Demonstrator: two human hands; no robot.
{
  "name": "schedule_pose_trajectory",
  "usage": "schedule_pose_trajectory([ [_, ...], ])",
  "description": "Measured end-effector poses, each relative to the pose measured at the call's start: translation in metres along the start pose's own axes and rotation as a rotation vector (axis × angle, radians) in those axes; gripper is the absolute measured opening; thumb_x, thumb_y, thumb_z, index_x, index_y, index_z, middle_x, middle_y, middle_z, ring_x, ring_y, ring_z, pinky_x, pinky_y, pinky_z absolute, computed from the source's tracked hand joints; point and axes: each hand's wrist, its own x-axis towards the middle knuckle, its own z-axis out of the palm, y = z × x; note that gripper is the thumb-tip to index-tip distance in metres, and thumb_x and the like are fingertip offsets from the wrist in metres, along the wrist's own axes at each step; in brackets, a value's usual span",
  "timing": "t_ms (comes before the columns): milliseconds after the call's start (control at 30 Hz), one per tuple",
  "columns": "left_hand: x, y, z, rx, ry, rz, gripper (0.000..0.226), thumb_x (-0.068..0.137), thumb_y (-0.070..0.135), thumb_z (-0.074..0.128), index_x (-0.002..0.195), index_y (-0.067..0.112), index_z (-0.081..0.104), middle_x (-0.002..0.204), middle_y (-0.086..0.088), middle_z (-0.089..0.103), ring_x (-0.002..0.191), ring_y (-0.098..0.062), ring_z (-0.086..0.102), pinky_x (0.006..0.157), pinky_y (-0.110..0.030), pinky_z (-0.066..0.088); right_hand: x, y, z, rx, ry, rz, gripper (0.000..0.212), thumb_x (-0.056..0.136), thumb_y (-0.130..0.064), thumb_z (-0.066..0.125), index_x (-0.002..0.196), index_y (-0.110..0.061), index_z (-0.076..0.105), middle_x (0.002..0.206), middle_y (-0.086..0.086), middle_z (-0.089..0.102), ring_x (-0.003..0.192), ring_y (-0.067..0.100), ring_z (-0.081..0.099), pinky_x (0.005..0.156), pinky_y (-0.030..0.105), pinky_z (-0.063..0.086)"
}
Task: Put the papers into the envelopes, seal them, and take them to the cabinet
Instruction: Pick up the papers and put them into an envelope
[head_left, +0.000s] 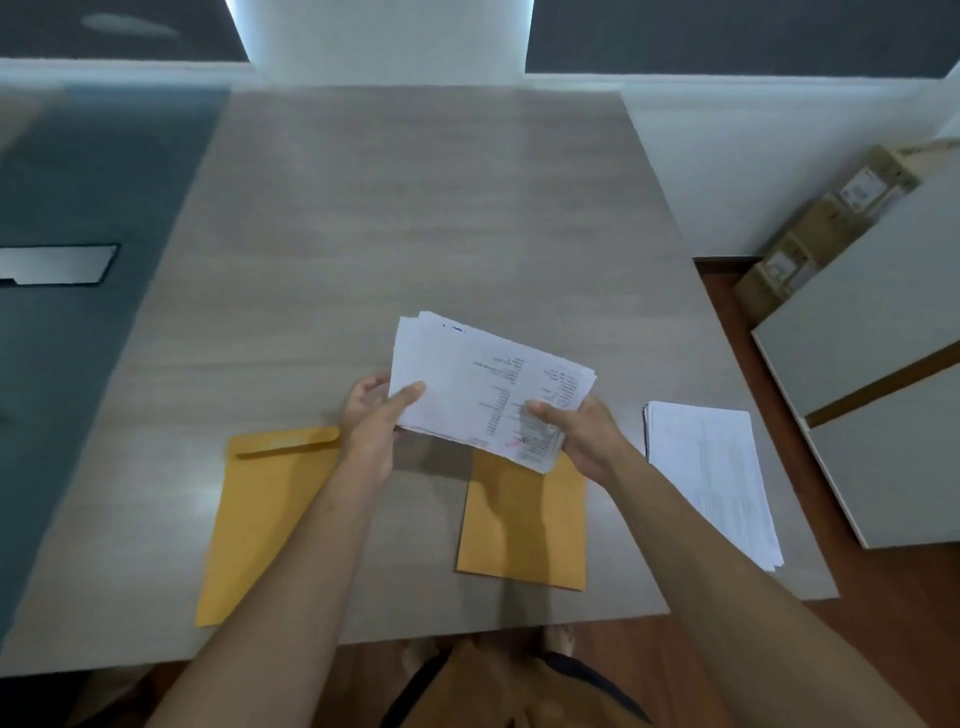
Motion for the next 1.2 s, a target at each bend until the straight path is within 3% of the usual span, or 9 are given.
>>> schedule_pose_trajectory([
  [100,-0.002,0.005,-0.008,0.345,-0.156,0.043,0.043,0.070,0.002,0.085,0.106,0.011,0.063,0.105,-0.009,0.073,0.094,-0.024,0.071,0.082,-0.039,0.058,-0.006,-0.009,-0.016,-0.153,0.027,-0.042,0.037,0.082,-0.005,0.076,0.117,-0.002,0.067,0.113,0.011,0.073,0.103,0.028,0.070,0.095,0.052,0.053],
  [200,-0.012,0.004,0.002,0.522,-0.238,0.081,0.034,0.074,-0.006,0.077,0.100,0.012,0.067,0.089,-0.002,0.070,0.078,-0.016,0.067,0.065,-0.025,0.055,-0.014,-0.015,-0.028,-0.289,0.037,-0.068,0.033,0.083,-0.008,0.076,0.115,-0.003,0.069,0.111,0.009,0.074,0.100,0.023,0.072,0.092,0.043,0.056],
  [333,-0.023,-0.014,0.022,0.541,-0.262,0.086,0.037,0.073,-0.019,0.067,0.078,0.018,0.059,0.072,-0.001,0.059,0.060,-0.006,0.058,0.051,-0.018,0.047,-0.024,-0.013,-0.047,-0.350,0.079,-0.098,0.030,0.082,-0.012,0.078,0.110,-0.007,0.072,0.104,0.004,0.076,0.098,0.018,0.072,0.089,0.034,0.058],
  [467,-0.028,-0.044,0.029,0.521,-0.257,-0.041,0.045,0.066,-0.015,0.076,0.089,0.023,0.065,0.093,-0.007,0.069,0.086,-0.025,0.067,0.070,-0.040,0.060,-0.028,0.013,-0.064,-0.394,0.179,-0.023,0.049,0.060,-0.030,0.094,0.103,-0.014,0.075,0.097,0.000,0.077,0.092,0.017,0.073,0.089,0.040,0.058],
  [533,-0.030,-0.054,0.033,0.476,-0.215,-0.108,0.049,0.062,-0.013,0.080,0.092,0.024,0.067,0.099,-0.009,0.070,0.092,-0.029,0.068,0.077,-0.049,0.060,-0.031,0.024,-0.064,-0.364,0.202,0.007,0.053,0.057,-0.028,0.095,0.103,-0.013,0.074,0.098,0.000,0.077,0.091,0.018,0.074,0.087,0.042,0.059],
  [733,-0.034,-0.065,0.048,0.462,-0.132,-0.167,0.045,0.062,-0.014,0.079,0.091,0.018,0.065,0.093,-0.004,0.069,0.091,-0.027,0.068,0.080,-0.046,0.059,-0.031,0.035,-0.060,-0.232,0.225,0.025,0.056,0.053,-0.025,0.096,0.103,-0.012,0.074,0.098,0.002,0.077,0.095,0.020,0.073,0.093,0.042,0.056],
  [933,-0.032,-0.059,0.056,0.480,-0.164,-0.053,0.046,0.064,-0.017,0.075,0.084,0.023,0.065,0.086,0.000,0.068,0.081,-0.017,0.066,0.073,-0.031,0.057,-0.028,0.027,-0.064,-0.278,0.265,-0.024,0.060,0.054,-0.028,0.096,0.106,-0.010,0.072,0.102,0.006,0.075,0.100,0.026,0.070,0.089,0.042,0.058],
  [1100,-0.038,-0.070,0.056,0.537,-0.143,-0.124,0.045,0.066,-0.018,0.070,0.089,0.020,0.067,0.089,-0.007,0.068,0.084,-0.025,0.067,0.077,-0.047,0.060,-0.035,0.039,-0.062,-0.330,0.269,0.001,0.048,0.056,-0.026,0.095,0.095,-0.022,0.068,0.097,-0.001,0.072,0.095,0.018,0.067,0.094,0.041,0.055],
  [1200,-0.039,-0.068,0.056,0.517,-0.149,-0.070,0.045,0.067,-0.020,0.067,0.093,0.016,0.068,0.088,-0.003,0.069,0.084,-0.019,0.066,0.073,-0.036,0.060,-0.037,0.033,-0.062,-0.310,0.272,-0.017,0.047,0.058,-0.020,0.094,0.096,-0.019,0.068,0.098,0.000,0.071,0.095,0.017,0.066,0.090,0.037,0.056],
])
